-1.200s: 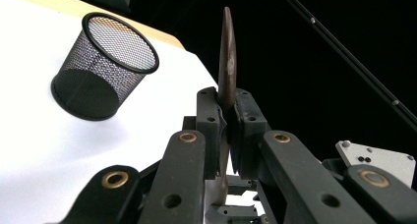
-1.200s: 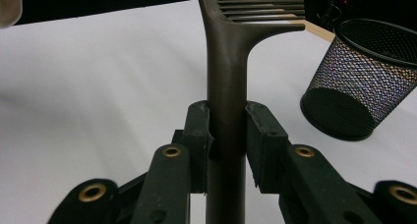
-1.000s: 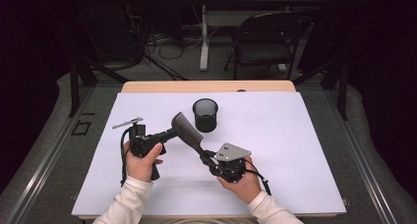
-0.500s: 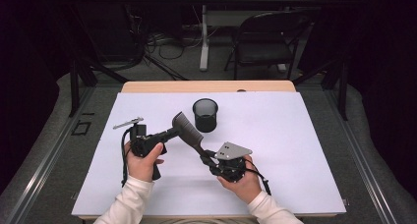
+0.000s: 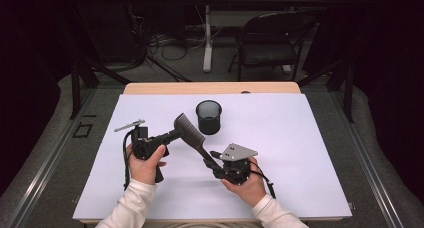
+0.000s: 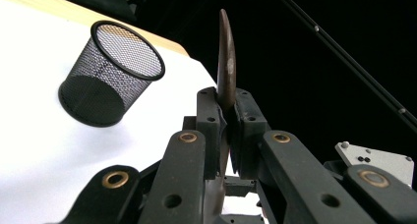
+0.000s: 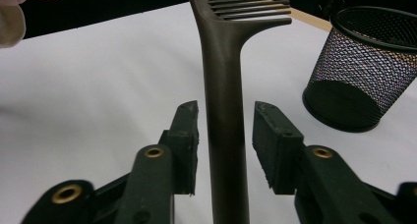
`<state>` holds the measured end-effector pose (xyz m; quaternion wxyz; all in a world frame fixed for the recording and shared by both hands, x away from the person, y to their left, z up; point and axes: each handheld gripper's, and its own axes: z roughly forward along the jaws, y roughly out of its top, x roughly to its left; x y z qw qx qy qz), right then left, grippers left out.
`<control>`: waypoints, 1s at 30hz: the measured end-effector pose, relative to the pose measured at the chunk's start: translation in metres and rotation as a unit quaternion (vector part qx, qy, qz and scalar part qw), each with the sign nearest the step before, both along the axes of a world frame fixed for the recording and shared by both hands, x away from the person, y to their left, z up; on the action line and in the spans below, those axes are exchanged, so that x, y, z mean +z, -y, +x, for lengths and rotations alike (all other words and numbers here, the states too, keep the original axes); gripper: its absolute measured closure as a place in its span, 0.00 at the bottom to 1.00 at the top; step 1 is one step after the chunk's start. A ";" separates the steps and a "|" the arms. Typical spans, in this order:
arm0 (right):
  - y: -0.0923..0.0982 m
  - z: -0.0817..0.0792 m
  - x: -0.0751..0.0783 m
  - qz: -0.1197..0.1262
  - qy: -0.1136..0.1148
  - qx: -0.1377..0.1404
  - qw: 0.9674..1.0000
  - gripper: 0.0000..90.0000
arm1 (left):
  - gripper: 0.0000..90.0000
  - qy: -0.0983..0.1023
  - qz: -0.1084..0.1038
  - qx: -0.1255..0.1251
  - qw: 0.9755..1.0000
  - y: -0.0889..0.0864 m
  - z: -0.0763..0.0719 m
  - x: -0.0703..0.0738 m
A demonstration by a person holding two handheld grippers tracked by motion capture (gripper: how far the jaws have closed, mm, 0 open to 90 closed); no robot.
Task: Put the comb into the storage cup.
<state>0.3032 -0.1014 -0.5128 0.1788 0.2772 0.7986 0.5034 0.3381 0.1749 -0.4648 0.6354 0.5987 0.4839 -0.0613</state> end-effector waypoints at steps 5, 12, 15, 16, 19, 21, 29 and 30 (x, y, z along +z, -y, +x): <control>0.000 0.001 0.000 0.002 -0.005 0.000 1.000 0.60 | 0.94 0.005 -0.002 0.008 1.000 -0.003 0.001 -0.001; 0.000 0.003 0.000 0.006 -0.010 -0.008 1.000 0.52 | 0.94 0.008 -0.008 0.025 1.000 -0.008 0.001 -0.003; 0.001 0.004 0.000 0.010 -0.007 -0.007 1.000 0.49 | 0.94 0.011 -0.006 0.030 0.999 -0.009 0.001 -0.003; 0.001 0.004 0.001 0.010 -0.005 -0.008 1.000 0.48 | 0.94 0.012 -0.005 0.032 0.999 -0.010 0.001 -0.003; 0.002 0.005 0.002 0.008 -0.002 -0.013 1.000 0.45 | 0.94 0.014 -0.004 0.035 0.999 -0.011 0.001 -0.003; 0.002 0.006 0.002 0.010 -0.004 -0.015 1.000 0.45 | 0.94 0.017 -0.001 0.037 0.999 -0.013 0.001 -0.003; 0.006 0.009 0.003 0.009 -0.002 -0.024 1.000 0.44 | 0.94 0.024 0.001 0.044 0.999 -0.016 0.000 -0.002; 0.006 0.009 0.003 0.009 -0.004 -0.026 1.000 0.44 | 0.94 0.025 0.000 0.045 0.999 -0.016 0.000 -0.002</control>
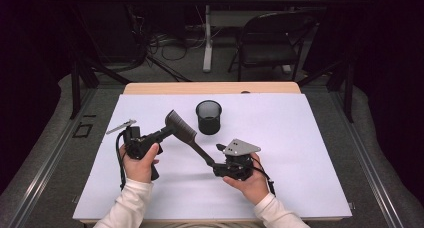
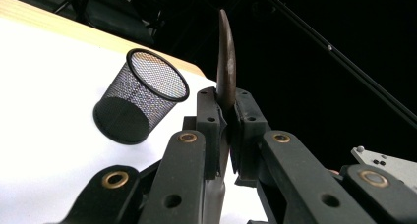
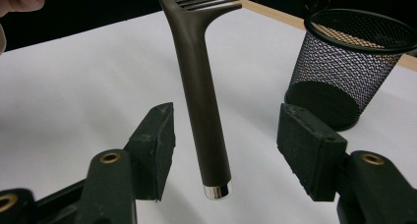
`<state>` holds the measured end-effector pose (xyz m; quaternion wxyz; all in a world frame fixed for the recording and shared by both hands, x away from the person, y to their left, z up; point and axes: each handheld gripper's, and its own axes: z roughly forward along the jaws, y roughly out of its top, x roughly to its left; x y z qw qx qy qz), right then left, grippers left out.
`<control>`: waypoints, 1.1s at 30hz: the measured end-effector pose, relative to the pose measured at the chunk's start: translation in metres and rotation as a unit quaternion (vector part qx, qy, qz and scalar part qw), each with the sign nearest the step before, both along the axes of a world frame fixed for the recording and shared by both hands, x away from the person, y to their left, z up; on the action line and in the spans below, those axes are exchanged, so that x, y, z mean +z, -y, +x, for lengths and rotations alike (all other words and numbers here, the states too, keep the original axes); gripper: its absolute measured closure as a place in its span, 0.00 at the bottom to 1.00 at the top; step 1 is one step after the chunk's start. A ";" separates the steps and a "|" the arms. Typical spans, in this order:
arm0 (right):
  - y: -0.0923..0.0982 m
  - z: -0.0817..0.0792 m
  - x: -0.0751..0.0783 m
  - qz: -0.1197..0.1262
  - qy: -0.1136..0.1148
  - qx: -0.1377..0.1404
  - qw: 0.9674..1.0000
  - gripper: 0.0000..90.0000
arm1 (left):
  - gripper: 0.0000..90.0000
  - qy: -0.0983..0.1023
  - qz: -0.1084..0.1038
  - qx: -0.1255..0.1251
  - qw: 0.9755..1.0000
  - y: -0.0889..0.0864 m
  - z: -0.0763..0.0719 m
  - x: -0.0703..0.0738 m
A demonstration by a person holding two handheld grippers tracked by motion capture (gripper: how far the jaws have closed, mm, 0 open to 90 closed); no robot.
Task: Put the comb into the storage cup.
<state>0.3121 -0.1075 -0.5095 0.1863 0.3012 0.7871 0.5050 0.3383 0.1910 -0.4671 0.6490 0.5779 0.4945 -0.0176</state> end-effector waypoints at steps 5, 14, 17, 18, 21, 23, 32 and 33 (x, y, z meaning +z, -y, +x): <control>0.002 0.002 -0.001 0.004 -0.001 -0.007 1.000 0.36 | 0.94 0.007 0.002 0.005 1.000 -0.003 0.000 0.001; 0.011 0.006 0.001 0.010 -0.012 -0.010 1.000 0.33 | 0.94 0.017 -0.007 0.018 1.000 -0.010 0.001 0.002; 0.012 0.005 0.002 0.010 -0.011 -0.001 1.000 0.33 | 0.94 0.019 -0.006 0.023 1.000 -0.013 0.002 0.002; 0.013 0.004 0.003 0.006 -0.011 -0.001 1.000 0.33 | 0.94 0.018 -0.006 0.024 1.000 -0.013 0.002 0.002; 0.013 0.004 0.002 0.003 -0.012 0.003 1.000 0.31 | 0.94 0.021 -0.005 0.030 0.999 -0.015 0.003 0.002; 0.014 0.004 0.002 0.003 -0.016 0.003 1.000 0.29 | 0.94 0.022 -0.001 0.031 0.999 -0.016 0.004 0.001; 0.015 0.005 0.000 -0.007 -0.013 -0.005 1.000 0.21 | 0.93 0.039 0.001 0.046 0.998 -0.021 0.005 0.000; 0.015 0.004 0.000 -0.010 -0.011 -0.006 1.000 0.20 | 0.93 0.044 0.003 0.048 0.998 -0.021 0.005 0.000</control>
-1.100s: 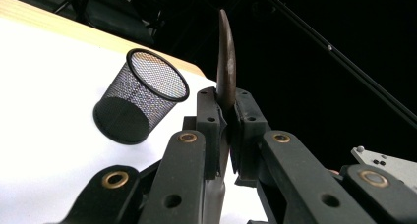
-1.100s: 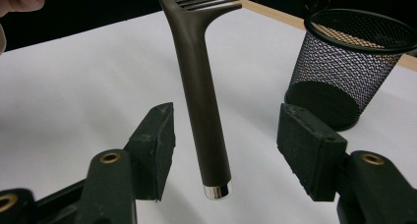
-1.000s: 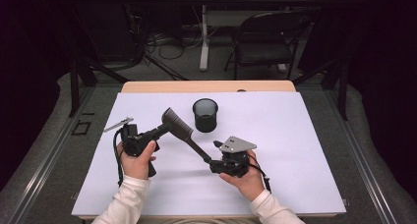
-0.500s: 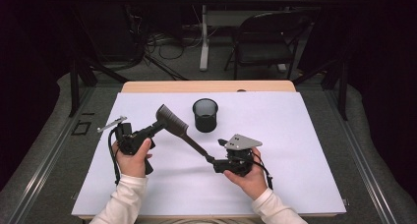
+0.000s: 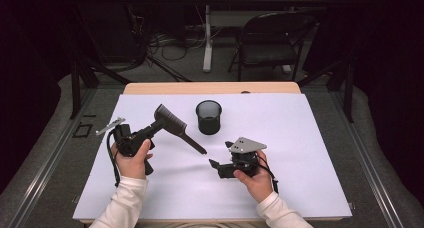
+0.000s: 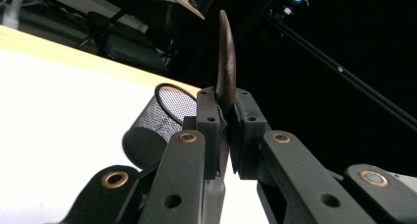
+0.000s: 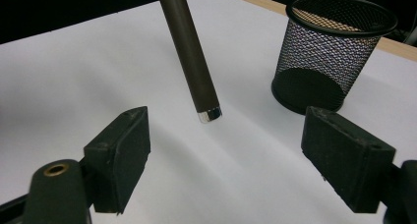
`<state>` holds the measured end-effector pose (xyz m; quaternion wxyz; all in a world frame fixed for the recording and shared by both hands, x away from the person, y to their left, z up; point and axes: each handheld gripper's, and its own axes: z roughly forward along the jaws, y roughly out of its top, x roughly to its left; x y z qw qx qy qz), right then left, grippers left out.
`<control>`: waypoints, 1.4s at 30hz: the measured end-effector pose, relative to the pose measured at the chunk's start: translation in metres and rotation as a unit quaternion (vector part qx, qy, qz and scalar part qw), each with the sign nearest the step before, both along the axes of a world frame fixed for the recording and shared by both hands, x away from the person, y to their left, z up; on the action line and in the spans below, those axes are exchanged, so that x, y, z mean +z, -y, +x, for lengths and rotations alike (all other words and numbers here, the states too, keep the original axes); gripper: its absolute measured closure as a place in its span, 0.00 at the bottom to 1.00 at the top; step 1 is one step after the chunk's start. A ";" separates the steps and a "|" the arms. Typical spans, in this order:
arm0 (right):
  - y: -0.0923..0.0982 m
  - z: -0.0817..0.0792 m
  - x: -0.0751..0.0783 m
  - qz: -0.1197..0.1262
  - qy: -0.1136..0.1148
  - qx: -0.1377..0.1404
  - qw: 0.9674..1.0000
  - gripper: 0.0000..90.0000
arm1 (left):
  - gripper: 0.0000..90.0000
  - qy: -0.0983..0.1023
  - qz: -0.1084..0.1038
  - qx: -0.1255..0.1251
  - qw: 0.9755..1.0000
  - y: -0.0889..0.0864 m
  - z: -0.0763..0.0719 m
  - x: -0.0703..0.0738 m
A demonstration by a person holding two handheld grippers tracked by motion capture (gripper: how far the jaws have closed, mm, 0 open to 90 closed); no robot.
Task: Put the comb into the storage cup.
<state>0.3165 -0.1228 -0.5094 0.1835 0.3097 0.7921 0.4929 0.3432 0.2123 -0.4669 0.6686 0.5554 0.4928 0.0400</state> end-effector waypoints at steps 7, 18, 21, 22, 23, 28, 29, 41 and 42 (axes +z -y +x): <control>0.001 -0.001 0.000 0.005 0.007 -0.004 1.000 0.19 | 0.93 0.016 0.009 0.012 1.000 -0.002 -0.001 0.001; 0.003 0.000 -0.001 0.009 0.005 -0.012 1.000 0.19 | 0.93 0.037 0.020 0.022 0.999 -0.004 -0.002 0.002; 0.004 0.001 -0.001 0.009 0.003 -0.015 1.000 0.19 | 0.93 0.042 0.025 0.024 0.998 -0.003 -0.003 0.003; 0.004 0.001 -0.002 0.009 0.002 -0.016 1.000 0.19 | 0.93 0.044 0.027 0.025 0.998 -0.003 -0.003 0.003; 0.004 0.001 -0.002 0.009 0.000 -0.017 1.000 0.19 | 0.93 0.046 0.028 0.026 0.998 -0.003 -0.003 0.003; 0.005 0.002 -0.003 0.011 -0.002 -0.020 1.000 0.19 | 0.93 0.053 0.032 0.029 0.998 -0.001 -0.003 0.005; 0.005 0.002 -0.003 0.010 -0.001 -0.021 1.000 0.19 | 0.94 0.056 0.036 0.028 0.997 -0.001 -0.002 0.005; 0.008 0.004 -0.003 0.013 -0.003 -0.026 1.000 0.19 | 0.93 0.056 0.052 0.035 0.996 0.010 0.010 0.016; 0.007 0.004 -0.003 0.013 -0.002 -0.026 1.000 0.19 | 0.93 0.056 0.053 0.036 0.996 0.011 0.011 0.018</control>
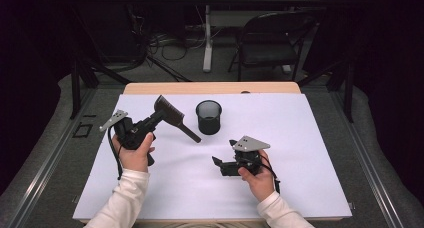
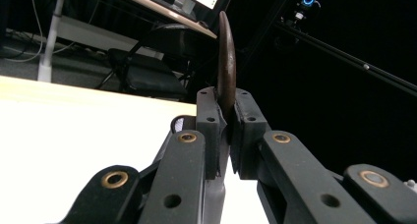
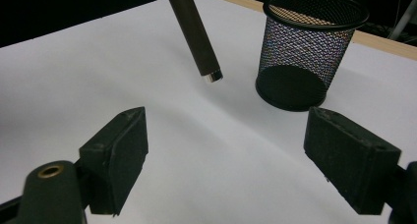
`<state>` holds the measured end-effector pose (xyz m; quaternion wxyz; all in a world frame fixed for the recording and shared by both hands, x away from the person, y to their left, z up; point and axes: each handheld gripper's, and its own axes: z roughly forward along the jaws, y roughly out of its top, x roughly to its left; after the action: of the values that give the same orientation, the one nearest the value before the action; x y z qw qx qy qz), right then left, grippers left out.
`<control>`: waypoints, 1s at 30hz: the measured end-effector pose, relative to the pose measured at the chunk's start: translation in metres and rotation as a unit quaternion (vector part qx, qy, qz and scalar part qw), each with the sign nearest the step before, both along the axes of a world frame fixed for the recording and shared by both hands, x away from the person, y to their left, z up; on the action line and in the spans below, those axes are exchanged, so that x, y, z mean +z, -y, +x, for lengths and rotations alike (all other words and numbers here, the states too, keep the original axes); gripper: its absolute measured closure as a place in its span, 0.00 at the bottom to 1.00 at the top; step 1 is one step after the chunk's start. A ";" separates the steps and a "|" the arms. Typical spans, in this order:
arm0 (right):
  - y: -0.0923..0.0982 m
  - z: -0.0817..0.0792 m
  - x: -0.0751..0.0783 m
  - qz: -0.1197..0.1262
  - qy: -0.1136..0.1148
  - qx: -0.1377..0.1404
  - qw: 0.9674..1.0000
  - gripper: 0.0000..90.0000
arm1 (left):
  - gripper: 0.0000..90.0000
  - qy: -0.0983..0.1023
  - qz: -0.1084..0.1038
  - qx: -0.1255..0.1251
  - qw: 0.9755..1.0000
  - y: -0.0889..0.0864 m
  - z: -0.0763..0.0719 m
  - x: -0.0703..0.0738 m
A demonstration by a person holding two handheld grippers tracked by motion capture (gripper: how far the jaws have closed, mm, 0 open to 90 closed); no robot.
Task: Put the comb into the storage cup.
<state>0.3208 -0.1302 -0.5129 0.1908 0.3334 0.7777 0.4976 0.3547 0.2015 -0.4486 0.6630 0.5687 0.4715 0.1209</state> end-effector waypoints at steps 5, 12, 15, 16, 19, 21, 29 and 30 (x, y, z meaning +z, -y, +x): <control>0.000 0.000 0.000 -0.003 -0.002 -0.001 1.000 0.19 | 0.93 0.001 0.003 0.003 1.000 0.001 0.006 0.009; 0.000 0.001 -0.001 -0.001 -0.001 -0.002 1.000 0.19 | 0.93 0.001 0.010 0.005 1.000 0.004 0.014 0.025; 0.001 0.001 0.000 -0.002 -0.002 -0.003 1.000 0.19 | 0.93 0.003 0.014 0.005 1.000 0.006 0.017 0.032; 0.001 0.001 0.000 -0.003 -0.002 -0.003 1.000 0.19 | 0.93 0.004 0.016 0.006 1.000 0.006 0.018 0.034; 0.001 0.001 0.000 -0.003 -0.001 -0.004 1.000 0.19 | 0.93 0.001 0.010 0.006 1.000 0.007 0.021 0.038; 0.001 0.001 0.000 -0.002 -0.001 -0.003 1.000 0.19 | 0.94 0.000 0.007 0.006 1.000 0.008 0.023 0.040; 0.001 0.001 0.000 -0.003 -0.002 -0.004 1.000 0.19 | 0.93 0.003 0.008 0.013 1.000 0.010 0.032 0.053; 0.001 0.001 0.000 -0.003 -0.002 -0.004 1.000 0.19 | 0.93 0.005 0.010 0.014 1.000 0.010 0.033 0.054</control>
<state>0.3222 -0.1315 -0.5134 0.1925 0.3367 0.7783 0.4937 0.3875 0.1913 -0.3942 0.6578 0.5682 0.4749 0.1376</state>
